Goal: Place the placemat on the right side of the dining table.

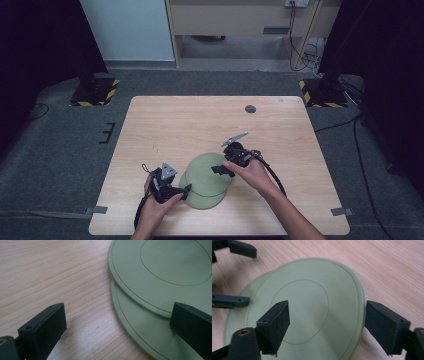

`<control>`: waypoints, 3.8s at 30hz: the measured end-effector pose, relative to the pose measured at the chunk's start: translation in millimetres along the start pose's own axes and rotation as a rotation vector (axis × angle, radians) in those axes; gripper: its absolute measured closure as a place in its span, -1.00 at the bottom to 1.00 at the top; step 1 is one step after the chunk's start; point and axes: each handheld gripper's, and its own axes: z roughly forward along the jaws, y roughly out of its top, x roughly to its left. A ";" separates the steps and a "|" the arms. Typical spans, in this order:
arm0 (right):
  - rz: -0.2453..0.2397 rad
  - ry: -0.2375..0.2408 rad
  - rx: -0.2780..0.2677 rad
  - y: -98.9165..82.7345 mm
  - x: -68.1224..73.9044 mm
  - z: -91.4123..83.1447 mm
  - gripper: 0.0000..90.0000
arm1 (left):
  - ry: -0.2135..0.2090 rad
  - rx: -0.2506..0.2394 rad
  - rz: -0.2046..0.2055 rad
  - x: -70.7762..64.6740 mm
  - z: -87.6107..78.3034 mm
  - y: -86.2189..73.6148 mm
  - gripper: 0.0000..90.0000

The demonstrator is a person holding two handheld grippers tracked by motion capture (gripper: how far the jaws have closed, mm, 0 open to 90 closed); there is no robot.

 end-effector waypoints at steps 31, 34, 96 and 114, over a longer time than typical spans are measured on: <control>0.018 -0.014 -0.004 5.2 -16.1 7.0 0.58 | 0.010 0.002 0.026 -4.1 -0.8 1.9 -0.99; 0.003 -0.018 -0.003 9.1 -15.5 8.1 0.51 | 0.015 0.000 0.030 -4.8 -0.6 2.1 -0.99; 0.017 -0.009 -0.030 20.7 -31.0 -23.2 0.90 | 0.050 -0.032 -0.041 24.9 -18.0 11.9 -0.94; 0.002 0.033 -0.058 31.2 -20.8 -39.5 0.91 | 0.112 -0.017 -0.069 47.2 -7.1 9.5 -0.94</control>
